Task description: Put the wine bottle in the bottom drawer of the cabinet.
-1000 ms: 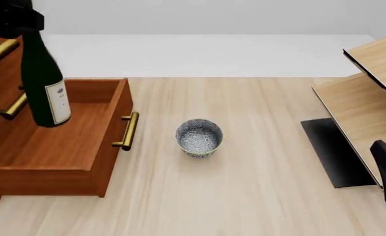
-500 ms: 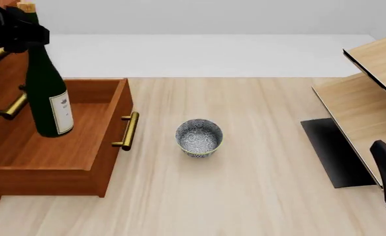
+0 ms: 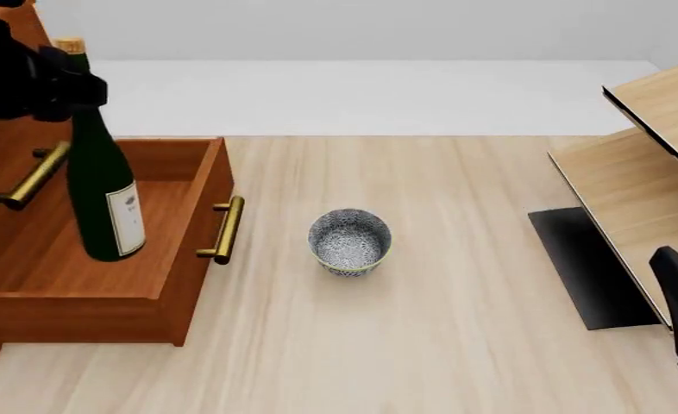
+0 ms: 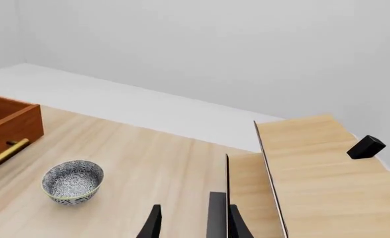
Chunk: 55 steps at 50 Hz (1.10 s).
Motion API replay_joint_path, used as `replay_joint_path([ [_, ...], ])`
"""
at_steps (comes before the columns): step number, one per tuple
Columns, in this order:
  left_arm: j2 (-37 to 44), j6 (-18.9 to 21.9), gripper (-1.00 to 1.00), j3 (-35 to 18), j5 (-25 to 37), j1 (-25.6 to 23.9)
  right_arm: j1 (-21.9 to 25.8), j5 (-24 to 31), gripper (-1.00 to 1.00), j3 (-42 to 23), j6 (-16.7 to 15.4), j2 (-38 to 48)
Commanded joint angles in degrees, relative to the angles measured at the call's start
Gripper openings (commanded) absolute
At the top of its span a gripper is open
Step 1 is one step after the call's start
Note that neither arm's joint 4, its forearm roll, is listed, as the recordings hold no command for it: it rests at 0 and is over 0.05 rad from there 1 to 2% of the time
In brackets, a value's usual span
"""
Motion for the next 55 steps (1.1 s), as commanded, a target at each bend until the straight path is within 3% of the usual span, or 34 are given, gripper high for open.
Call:
replay_joint_path([
  [1,-1.0,-0.4,-1.00,1.2,-0.8,-0.4,-0.1,0.1,1.00,-0.2,0.0,0.0],
  [11,-0.7,0.3,-1.00,1.5,-1.4,-0.1,0.1,0.1,1.00,0.0,0.0,0.0],
  [12,-0.8,2.9,-1.00,1.9,-1.6,0.8,0.1,0.1,1.00,0.0,0.1,0.0],
  [14,-0.6,0.1,-1.00,1.5,-1.6,0.1,0.1,0.1,1.00,0.0,0.0,0.0],
  [15,-0.4,1.8,-1.00,1.8,-1.7,0.5,0.1,0.2,1.00,0.0,0.0,0.0],
  [22,0.0,2.0,-1.00,2.3,-2.4,0.9,0.0,0.3,1.00,-0.1,0.0,0.0],
  [55,3.0,0.7,-1.00,6.2,-6.6,1.3,-0.2,0.2,1.00,0.4,-0.1,0.0],
])
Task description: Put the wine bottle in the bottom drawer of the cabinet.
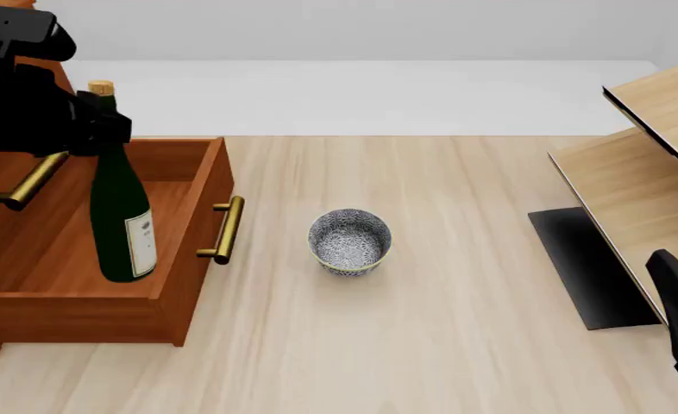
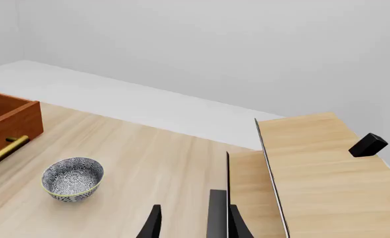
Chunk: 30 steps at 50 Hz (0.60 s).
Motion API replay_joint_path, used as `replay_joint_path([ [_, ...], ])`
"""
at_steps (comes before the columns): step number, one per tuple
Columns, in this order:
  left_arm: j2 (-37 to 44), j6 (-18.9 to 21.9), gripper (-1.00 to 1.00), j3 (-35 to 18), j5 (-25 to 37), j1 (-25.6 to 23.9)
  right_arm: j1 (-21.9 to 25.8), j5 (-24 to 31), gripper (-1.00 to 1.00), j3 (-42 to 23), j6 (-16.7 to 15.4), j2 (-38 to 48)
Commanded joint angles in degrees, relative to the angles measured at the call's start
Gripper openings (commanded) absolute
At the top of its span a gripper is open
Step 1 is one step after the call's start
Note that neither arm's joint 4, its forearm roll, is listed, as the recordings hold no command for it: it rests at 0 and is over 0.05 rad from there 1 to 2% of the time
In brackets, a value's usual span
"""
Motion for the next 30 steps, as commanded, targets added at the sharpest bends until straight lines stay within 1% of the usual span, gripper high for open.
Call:
replay_joint_path([
  [1,-0.5,1.6,-1.00,0.5,-0.7,1.5,-0.2,0.0,1.00,-0.1,0.0,0.0],
  [3,-0.4,0.6,-1.00,0.3,-0.6,0.9,-0.2,0.0,1.00,-0.1,0.0,0.0],
  [5,-0.3,1.6,-1.00,0.7,-0.9,1.5,-0.2,0.0,1.00,0.0,-0.1,0.0],
  [7,-0.1,0.8,-1.00,0.9,-1.1,1.0,-0.2,0.0,1.00,0.0,0.0,0.0],
  [10,0.3,0.9,-1.00,1.4,-1.4,0.8,-0.2,0.0,1.00,0.1,-0.1,0.0],
  [12,0.2,1.4,-1.00,1.5,-1.8,1.8,-0.2,-0.1,1.00,0.2,-0.1,0.0],
  [14,0.5,1.2,-1.00,1.7,-1.7,0.9,-0.2,-0.1,1.00,0.2,-0.1,0.0],
  [16,0.4,1.8,-1.00,1.9,-1.8,2.1,-0.1,-0.1,1.00,0.3,-0.2,0.0],
  [17,0.7,1.1,-1.00,1.9,-1.8,0.8,-0.2,-0.1,1.00,0.3,-0.1,0.0],
  [19,0.6,1.5,-1.00,2.0,-1.8,1.7,-0.1,-0.1,1.00,0.4,-0.2,0.0],
  [21,0.8,0.8,-1.00,1.9,-1.7,1.0,-0.1,-0.1,1.00,0.3,-0.1,0.0],
  [22,0.7,2.4,-1.00,2.2,-2.0,2.1,-0.1,-0.1,1.00,0.3,-0.2,0.0],
  [24,1.0,1.4,-1.00,2.3,-2.1,1.2,-0.2,0.0,1.00,0.2,-0.1,0.0],
  [25,1.1,2.0,-1.00,2.7,-2.3,1.6,-0.2,-0.1,1.00,0.2,-0.2,0.0],
  [30,1.4,1.1,-1.00,2.7,-2.4,1.3,-0.3,-0.1,1.00,0.2,-0.2,0.0],
])
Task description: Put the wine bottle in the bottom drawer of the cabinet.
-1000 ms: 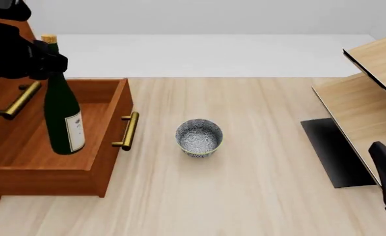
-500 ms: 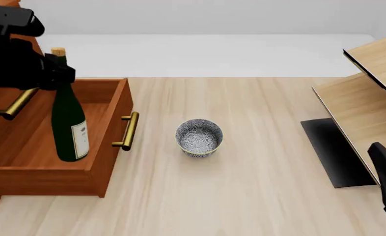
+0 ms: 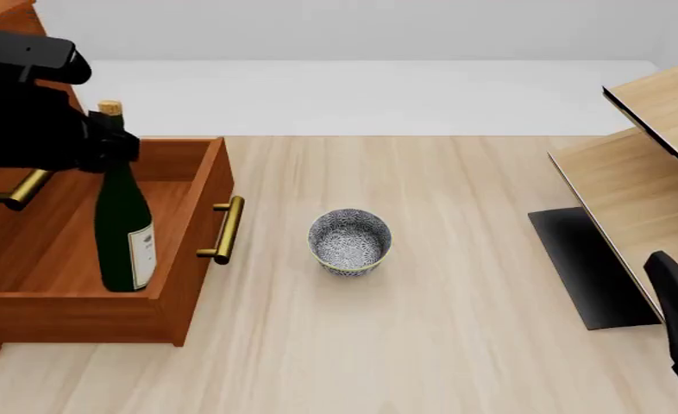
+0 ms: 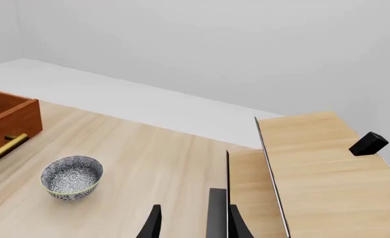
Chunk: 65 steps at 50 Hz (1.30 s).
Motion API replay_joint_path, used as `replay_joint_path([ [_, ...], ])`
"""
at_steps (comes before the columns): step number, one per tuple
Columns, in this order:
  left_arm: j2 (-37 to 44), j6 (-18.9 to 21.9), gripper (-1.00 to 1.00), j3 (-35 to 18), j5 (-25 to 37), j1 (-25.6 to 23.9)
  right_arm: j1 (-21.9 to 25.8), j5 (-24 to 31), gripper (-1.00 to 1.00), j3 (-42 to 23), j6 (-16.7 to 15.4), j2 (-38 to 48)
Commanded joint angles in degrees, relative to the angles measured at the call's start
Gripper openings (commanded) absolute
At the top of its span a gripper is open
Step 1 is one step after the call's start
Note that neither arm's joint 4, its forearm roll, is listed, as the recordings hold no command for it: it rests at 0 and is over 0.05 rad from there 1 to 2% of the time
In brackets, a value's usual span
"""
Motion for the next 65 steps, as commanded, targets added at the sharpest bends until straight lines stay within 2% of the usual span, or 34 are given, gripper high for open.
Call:
replay_joint_path([
  [1,-0.8,1.0,-1.00,0.4,-0.2,0.9,-0.2,0.0,1.00,-0.1,0.0,0.0],
  [9,-1.2,0.5,-1.00,0.9,0.0,0.9,-0.1,0.0,1.00,0.0,0.0,0.0],
  [11,-1.3,1.6,-1.00,1.3,0.0,2.0,-0.2,0.0,1.00,0.1,-0.1,0.0],
  [16,-0.7,-0.3,-1.00,1.1,0.1,0.2,0.0,0.0,1.00,0.0,0.0,0.0],
  [18,-0.6,0.9,-1.00,1.6,-0.3,1.2,-0.1,0.0,1.00,0.0,-0.1,0.0],
  [29,1.5,-1.5,-1.00,1.5,-2.2,1.2,-0.3,0.0,1.00,0.0,-0.1,0.0],
  [33,2.6,-1.0,-1.00,1.8,-2.9,1.0,-0.4,0.0,1.00,0.1,-0.1,0.0],
  [35,3.0,-2.5,-1.00,1.7,-3.1,0.3,-0.4,0.0,1.00,0.1,-0.1,0.0],
  [37,3.3,-1.5,-1.00,2.1,-3.7,1.0,-0.5,0.0,1.00,0.1,-0.1,0.0],
  [39,3.7,-2.6,-1.00,2.0,-3.9,0.7,-0.5,0.0,1.00,0.2,-0.1,0.0],
  [49,5.7,-3.5,-1.00,3.1,-6.2,0.9,-0.6,0.0,1.00,0.4,-0.2,0.0],
  [65,9.9,-3.2,-1.00,3.7,-10.0,1.0,-0.8,0.1,1.00,0.7,-0.1,0.0],
])
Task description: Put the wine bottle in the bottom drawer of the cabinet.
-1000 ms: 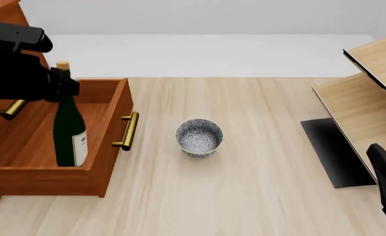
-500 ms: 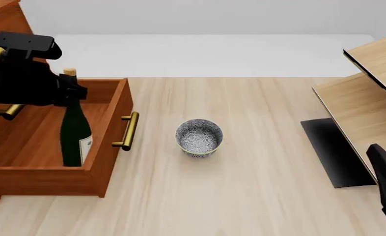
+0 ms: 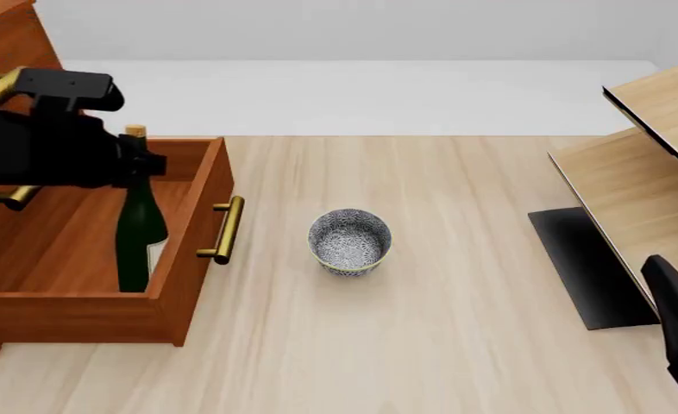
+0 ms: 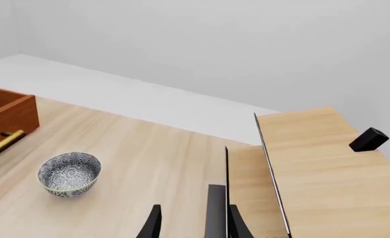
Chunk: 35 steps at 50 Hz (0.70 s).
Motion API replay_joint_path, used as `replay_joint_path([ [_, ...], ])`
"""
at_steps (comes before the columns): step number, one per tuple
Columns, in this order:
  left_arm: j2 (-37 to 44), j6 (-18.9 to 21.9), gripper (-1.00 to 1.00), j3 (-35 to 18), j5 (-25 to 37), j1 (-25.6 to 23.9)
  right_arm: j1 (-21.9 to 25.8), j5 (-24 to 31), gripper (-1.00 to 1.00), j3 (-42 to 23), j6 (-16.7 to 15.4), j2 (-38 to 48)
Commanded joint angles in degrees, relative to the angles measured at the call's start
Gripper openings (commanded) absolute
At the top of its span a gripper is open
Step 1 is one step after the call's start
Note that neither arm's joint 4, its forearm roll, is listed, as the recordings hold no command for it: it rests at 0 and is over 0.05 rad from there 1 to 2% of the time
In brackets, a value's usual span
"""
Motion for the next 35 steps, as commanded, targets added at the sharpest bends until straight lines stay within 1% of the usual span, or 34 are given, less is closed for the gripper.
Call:
replay_joint_path([
  [1,2.1,0.4,-1.00,0.9,-1.5,0.7,-0.3,0.1,1.00,0.0,0.0,0.0],
  [6,3.1,0.5,-1.00,1.5,-2.6,0.6,-0.2,0.0,1.00,0.3,0.0,0.0],
  [7,3.3,-0.1,-1.00,1.5,-2.7,0.3,-0.2,0.0,1.00,0.3,0.0,0.0],
  [9,3.7,0.4,-1.00,1.7,-3.1,0.5,-0.3,-0.1,1.00,0.4,0.0,0.0],
  [10,3.9,-0.3,-1.00,1.6,-3.2,0.2,-0.3,-0.1,1.00,0.5,-0.1,0.0],
  [15,5.3,0.1,-1.00,1.7,-4.5,0.4,-0.2,-0.2,1.00,0.6,-0.1,0.0],
  [16,5.6,-0.8,-1.00,1.7,-4.9,0.1,-0.2,-0.2,1.00,0.7,-0.1,0.0],
  [22,6.8,-1.1,-1.00,2.2,-6.2,0.1,-0.4,-0.1,1.00,0.7,-0.1,0.0],
  [23,6.9,-1.7,-1.00,2.1,-6.3,-0.1,-0.4,-0.1,1.00,0.8,-0.2,0.0],
  [30,8.0,-1.4,-1.00,1.6,-6.8,0.3,-0.6,-0.2,1.00,0.8,-0.2,0.0],
  [35,9.0,-2.2,-1.00,1.9,-7.9,0.2,-0.7,-0.2,1.00,1.0,-0.2,0.0],
])
